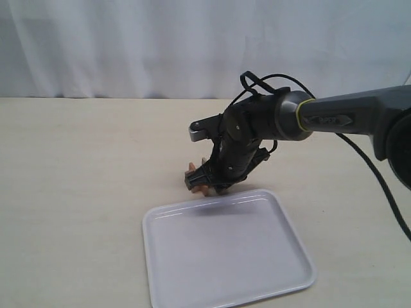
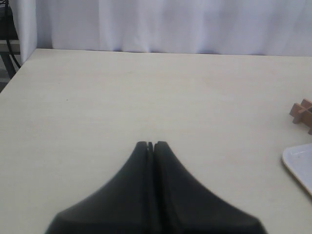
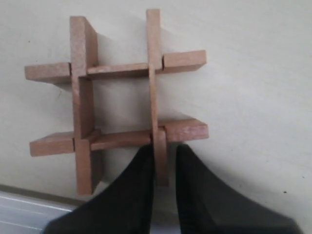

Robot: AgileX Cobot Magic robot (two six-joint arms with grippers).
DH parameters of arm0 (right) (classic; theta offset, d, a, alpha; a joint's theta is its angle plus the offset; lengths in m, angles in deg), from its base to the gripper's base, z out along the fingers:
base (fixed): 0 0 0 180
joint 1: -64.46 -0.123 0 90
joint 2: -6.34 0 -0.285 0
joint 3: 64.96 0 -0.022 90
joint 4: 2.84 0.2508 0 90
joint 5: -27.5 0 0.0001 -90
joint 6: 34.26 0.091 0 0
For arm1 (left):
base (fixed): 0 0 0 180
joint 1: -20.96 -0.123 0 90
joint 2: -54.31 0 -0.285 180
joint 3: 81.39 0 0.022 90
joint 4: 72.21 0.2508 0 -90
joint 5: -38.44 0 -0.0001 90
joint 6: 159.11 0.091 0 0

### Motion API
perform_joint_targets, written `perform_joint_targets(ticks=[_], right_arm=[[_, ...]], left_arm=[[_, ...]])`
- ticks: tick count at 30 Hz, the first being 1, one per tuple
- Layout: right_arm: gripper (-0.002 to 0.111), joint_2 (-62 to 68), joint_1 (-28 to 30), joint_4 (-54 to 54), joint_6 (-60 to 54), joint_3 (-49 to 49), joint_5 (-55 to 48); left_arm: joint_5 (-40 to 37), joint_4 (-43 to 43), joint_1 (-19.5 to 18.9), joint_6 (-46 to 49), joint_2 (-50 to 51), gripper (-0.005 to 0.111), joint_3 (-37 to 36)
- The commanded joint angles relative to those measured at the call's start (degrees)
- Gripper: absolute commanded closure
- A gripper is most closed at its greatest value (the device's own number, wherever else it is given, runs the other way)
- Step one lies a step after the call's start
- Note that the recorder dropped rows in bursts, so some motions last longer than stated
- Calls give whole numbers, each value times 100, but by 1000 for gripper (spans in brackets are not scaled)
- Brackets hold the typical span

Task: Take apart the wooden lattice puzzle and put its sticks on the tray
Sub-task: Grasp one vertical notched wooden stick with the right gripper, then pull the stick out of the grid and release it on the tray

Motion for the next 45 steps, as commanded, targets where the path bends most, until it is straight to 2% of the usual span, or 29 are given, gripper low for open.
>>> perform_joint_targets(ticks=[1,21,33,45], right_arm=[[104,-12,8,1,-48,-42,-21],[104,-353,8,1,-117,-47,-164],[104,-1227,8,1,-372,16,-737],[104,-2164,42,-46,-596,1938,-194]], left_arm=[[40,36,-5,4,-6,107,-13],[40,36,-5,4,-6,107,-13],[40,36,-5,4,-6,107,-13],[40,36,-5,4,-6,107,-13]])
